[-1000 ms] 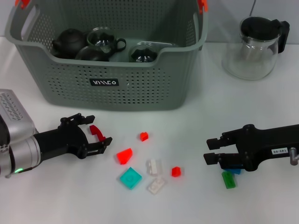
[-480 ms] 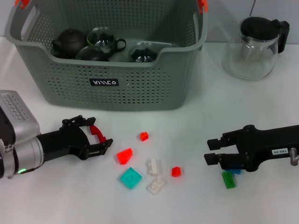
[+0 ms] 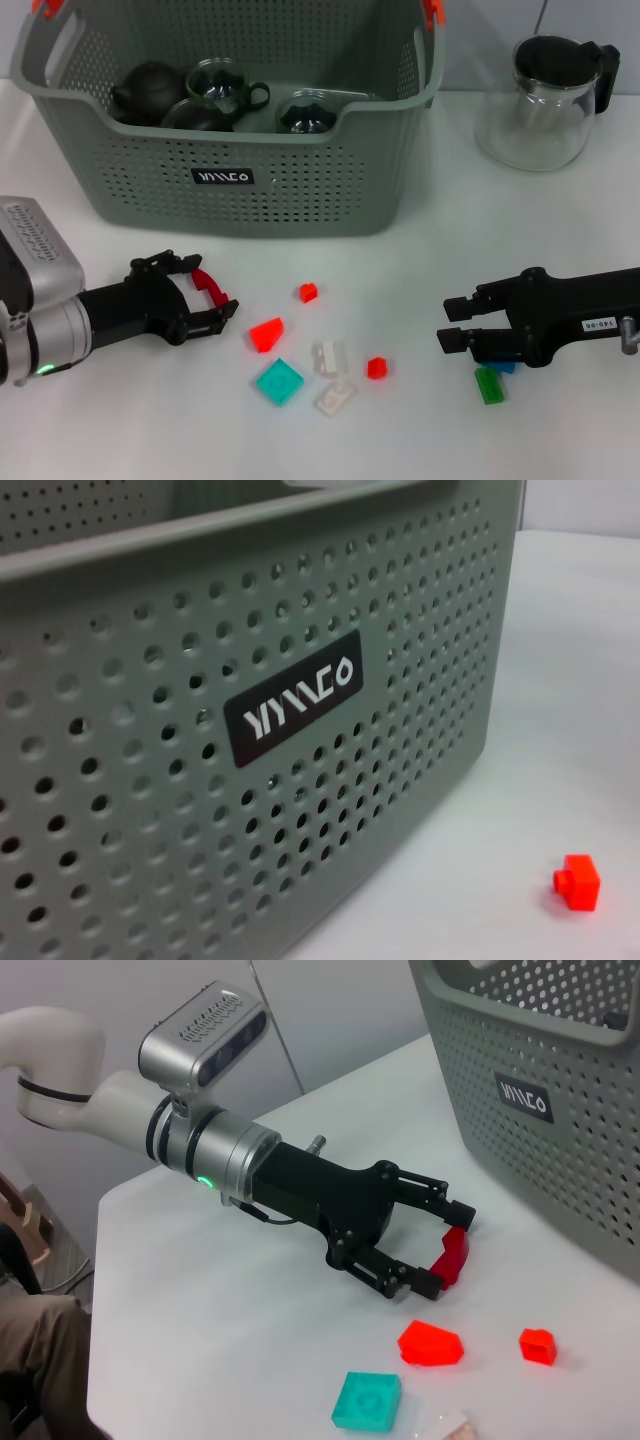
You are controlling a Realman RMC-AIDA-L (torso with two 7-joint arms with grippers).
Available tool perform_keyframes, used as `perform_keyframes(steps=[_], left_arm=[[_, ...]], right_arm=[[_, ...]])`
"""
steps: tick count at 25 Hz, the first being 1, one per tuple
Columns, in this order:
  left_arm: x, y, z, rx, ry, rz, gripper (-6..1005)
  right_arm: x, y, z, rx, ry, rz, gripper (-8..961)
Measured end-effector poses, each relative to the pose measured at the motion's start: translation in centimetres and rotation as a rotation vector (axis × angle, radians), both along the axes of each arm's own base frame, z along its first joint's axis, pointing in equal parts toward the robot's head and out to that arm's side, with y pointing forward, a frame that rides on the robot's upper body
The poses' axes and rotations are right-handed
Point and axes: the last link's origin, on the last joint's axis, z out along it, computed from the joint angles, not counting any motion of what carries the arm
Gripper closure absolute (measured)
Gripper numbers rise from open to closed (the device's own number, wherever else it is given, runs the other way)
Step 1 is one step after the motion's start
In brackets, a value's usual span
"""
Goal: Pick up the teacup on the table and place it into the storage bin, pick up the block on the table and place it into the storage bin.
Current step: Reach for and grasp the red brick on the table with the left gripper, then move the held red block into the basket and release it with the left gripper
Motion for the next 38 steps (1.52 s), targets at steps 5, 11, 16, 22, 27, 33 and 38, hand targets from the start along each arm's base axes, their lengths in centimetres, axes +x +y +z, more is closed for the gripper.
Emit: perform_keyframes(steps=[5, 11, 16, 22, 27, 33, 38], left_arm=[[0.0, -0.1, -0.1, -0.003, -0.002, 0.004, 174], [-0.2, 0.1, -0.2, 0.004, 0.003, 0.022, 219], [-0.2, 0.2, -0.1, 0.002, -0.007, 0.040, 292], [0.4, 0.0, 1.4, -0.007, -0.065, 0.036, 334], [2.7, -1.4, 5.9, -0.087, -0.266, -0.061, 332], [6.8, -1.1, 14.1, -0.138, -0.570, -0.204, 329], [10.3, 2.7, 18.6, -0.117, -0.717, -0.168, 326]], right_arm=[[0.0, 0.0, 0.0, 0.000, 0.000, 0.000, 490], [0.0, 0.0, 0.0, 0.000, 0.000, 0.000, 490], [0.0, 0.0, 0.0, -0.001, 0.002, 0.000, 491], [-0.2, 0.1, 0.0, -0.003, 0.003, 0.005, 491], [-0.2, 0.1, 0.2, -0.002, 0.000, 0.008, 491], [-0.2, 0.3, 0.2, 0.000, -0.002, 0.010, 490], [-0.2, 0.3, 0.2, 0.001, -0.002, 0.011, 490]])
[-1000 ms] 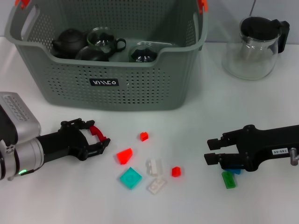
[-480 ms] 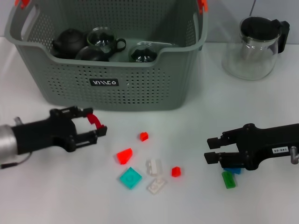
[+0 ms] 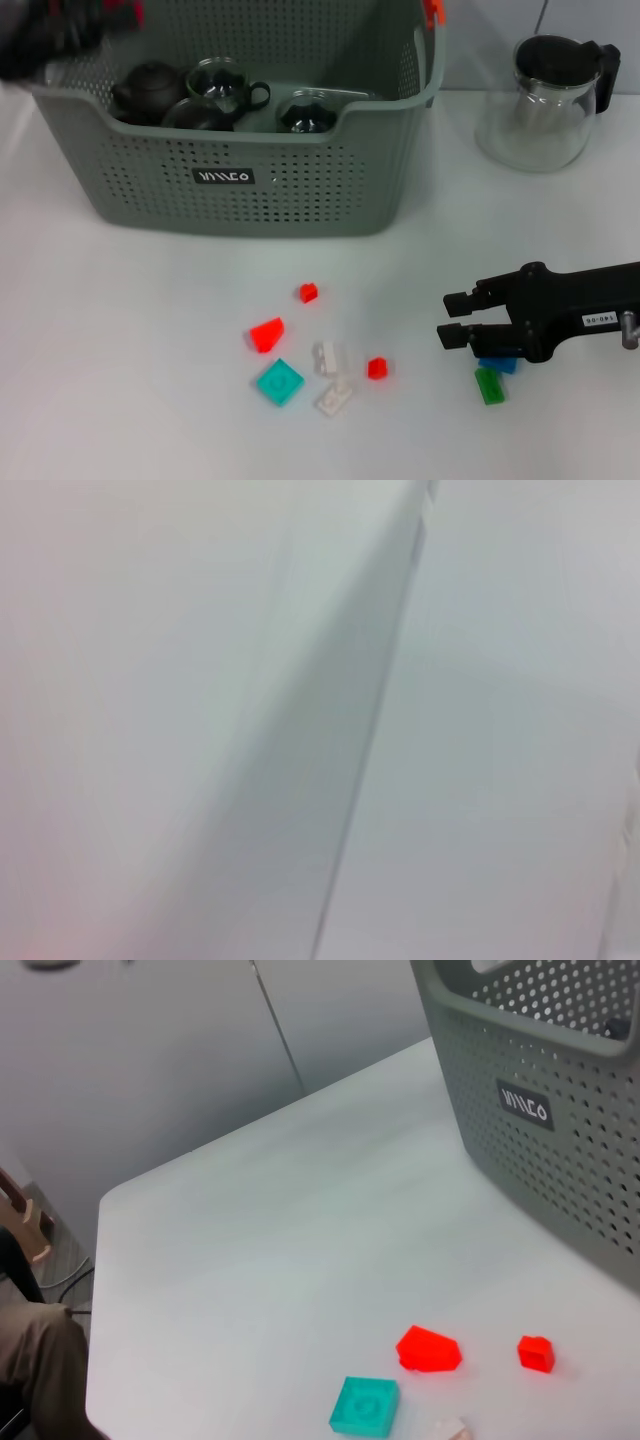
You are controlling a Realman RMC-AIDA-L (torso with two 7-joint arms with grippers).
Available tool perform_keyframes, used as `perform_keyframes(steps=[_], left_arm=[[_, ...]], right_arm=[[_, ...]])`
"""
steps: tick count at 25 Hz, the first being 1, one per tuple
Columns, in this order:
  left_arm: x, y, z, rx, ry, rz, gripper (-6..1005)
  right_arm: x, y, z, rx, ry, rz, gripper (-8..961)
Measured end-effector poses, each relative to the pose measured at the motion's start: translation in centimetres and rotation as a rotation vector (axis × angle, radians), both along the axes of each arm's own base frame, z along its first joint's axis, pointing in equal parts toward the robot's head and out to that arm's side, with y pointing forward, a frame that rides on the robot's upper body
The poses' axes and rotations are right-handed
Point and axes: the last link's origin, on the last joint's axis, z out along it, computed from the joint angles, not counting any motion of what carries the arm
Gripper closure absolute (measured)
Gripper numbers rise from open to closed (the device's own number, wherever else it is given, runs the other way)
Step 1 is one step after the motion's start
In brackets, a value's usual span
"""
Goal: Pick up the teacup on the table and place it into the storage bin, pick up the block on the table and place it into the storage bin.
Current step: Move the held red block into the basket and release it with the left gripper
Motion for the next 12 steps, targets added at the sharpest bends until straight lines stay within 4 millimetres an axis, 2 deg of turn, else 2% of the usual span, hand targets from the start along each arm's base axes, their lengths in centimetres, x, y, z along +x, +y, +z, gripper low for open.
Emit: perform_keyframes(steps=[4, 6, 9, 12], left_arm=[[2.2, 4.2, 1.1, -0.006, 0.019, 0.136, 324], [2.9, 6.0, 0.5, -0.026, 0.090, 0.204, 323], [3.9, 8.9, -2.0, -0.062, 0.291, 0.315, 322], [4.1, 10.7, -4.6, -0.061, 0.494, 0.409, 320]], right_arm=[[0.1, -0.1, 0.0, -0.001, 0.001, -0.002, 491], [0.1, -0.1, 0.0, 0.000, 0.000, -0.001, 491], [0.0, 0.0, -0.1, 0.000, -0.001, 0.001, 491], [-0.1, 0.0, -0.2, -0.004, -0.002, 0.006, 490]])
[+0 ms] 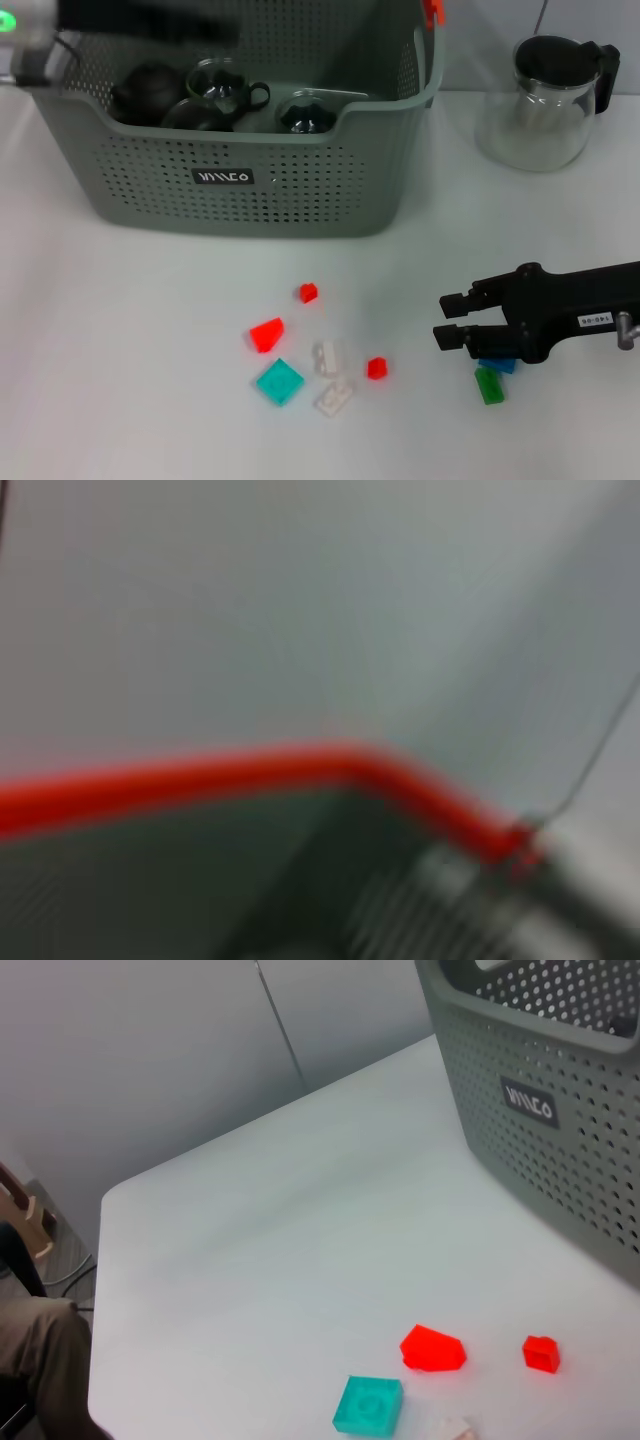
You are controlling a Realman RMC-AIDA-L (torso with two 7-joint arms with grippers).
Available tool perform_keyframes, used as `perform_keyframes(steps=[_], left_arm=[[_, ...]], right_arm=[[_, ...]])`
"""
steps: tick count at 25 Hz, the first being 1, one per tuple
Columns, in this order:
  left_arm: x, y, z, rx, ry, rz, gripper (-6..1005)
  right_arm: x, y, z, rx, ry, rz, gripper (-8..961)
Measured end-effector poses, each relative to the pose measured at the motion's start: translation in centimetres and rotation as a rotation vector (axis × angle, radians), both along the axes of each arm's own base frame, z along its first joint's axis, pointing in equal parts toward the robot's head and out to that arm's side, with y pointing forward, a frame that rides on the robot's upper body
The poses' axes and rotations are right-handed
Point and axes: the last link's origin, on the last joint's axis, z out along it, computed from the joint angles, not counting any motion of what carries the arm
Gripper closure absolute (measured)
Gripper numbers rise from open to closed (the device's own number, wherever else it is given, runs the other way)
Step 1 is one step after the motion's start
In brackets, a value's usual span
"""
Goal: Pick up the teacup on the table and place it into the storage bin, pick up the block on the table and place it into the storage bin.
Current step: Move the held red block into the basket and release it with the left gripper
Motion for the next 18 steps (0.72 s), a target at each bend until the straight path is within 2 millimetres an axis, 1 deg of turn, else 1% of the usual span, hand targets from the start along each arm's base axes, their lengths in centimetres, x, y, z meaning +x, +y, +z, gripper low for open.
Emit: perform_keyframes(steps=[4, 7, 9, 13, 18], left_arm=[[-0.1, 1.4, -4.0, 0.002, 0.255, 0.100, 318], [0.0, 1.6, -5.4, 0.042, 0.336, 0.112, 317], [0.3, 1.5, -5.5, 0.065, 0.345, 0.106, 316], [1.0, 0.6, -4.3, 0.112, 0.283, 0.079, 314], [1.4, -1.8, -1.7, 0.164, 0.071, 0.005, 311]], right_arm=[[-0.1, 0.1, 0.0, 0.001, 0.001, 0.002, 490], [-0.1, 0.1, 0.0, 0.002, 0.002, 0.001, 490], [-0.1, 0.0, 0.0, 0.001, 0.003, 0.000, 491], [-0.1, 0.0, 0.1, -0.001, 0.005, 0.000, 491], [-0.1, 0.0, 0.1, -0.002, 0.007, 0.000, 491]])
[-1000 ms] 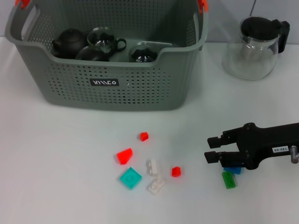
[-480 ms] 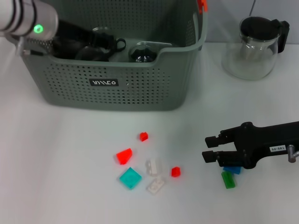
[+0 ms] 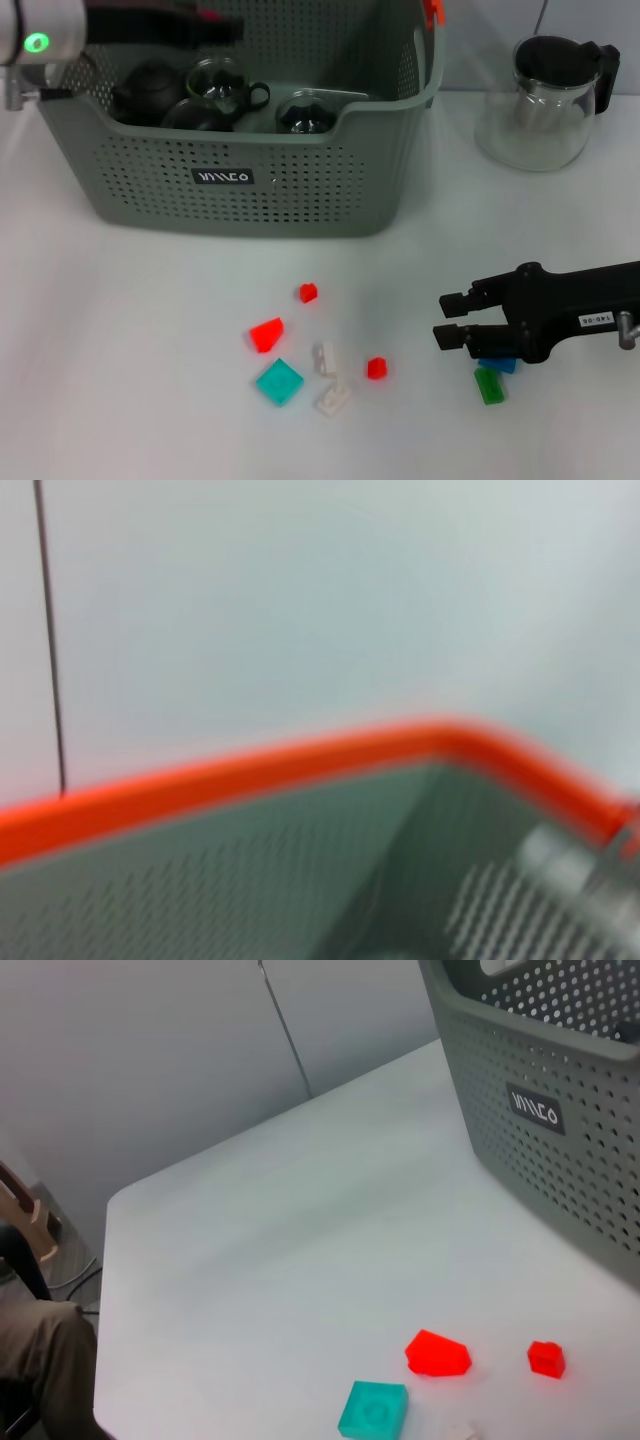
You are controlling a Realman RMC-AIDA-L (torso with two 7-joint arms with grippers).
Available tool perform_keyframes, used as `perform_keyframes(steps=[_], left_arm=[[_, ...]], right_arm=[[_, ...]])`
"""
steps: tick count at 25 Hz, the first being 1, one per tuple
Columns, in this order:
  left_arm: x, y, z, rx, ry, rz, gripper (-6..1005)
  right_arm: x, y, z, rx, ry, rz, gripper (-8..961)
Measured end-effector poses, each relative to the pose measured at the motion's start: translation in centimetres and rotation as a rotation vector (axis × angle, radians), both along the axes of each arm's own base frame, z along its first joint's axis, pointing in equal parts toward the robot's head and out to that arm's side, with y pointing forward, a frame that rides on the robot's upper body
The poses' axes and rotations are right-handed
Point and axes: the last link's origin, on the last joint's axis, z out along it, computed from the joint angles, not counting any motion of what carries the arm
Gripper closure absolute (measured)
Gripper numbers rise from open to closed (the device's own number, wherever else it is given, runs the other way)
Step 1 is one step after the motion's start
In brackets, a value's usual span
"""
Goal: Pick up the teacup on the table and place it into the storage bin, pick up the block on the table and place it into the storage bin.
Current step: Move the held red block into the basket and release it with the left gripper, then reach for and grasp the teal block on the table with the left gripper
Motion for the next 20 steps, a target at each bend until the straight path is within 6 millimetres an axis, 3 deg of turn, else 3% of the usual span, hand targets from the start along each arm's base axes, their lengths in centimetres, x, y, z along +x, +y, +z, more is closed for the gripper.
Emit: perform_keyframes(steps=[4, 10, 17, 20], left_arm=[[-0.7, -1.2, 2.1, 0.000, -0.125, -0.052, 309], [-1.3, -1.3, 2.3, -0.026, -0.136, -0.045, 306], [-1.2, -1.3, 2.8, 0.003, -0.150, -0.070, 129], [-1.5, -2.8, 3.5, 0.037, -0.234, -0.172, 105]], right_arm=[[-0.1, 0.0, 0.0, -0.003, 0.001, -0.003, 491], [-0.3, 0.2, 0.0, -0.002, 0.002, 0.001, 491], [-0.4, 0.3, 0.1, -0.002, 0.002, 0.004, 491], [-0.4, 0.3, 0.0, -0.002, 0.002, 0.004, 490]])
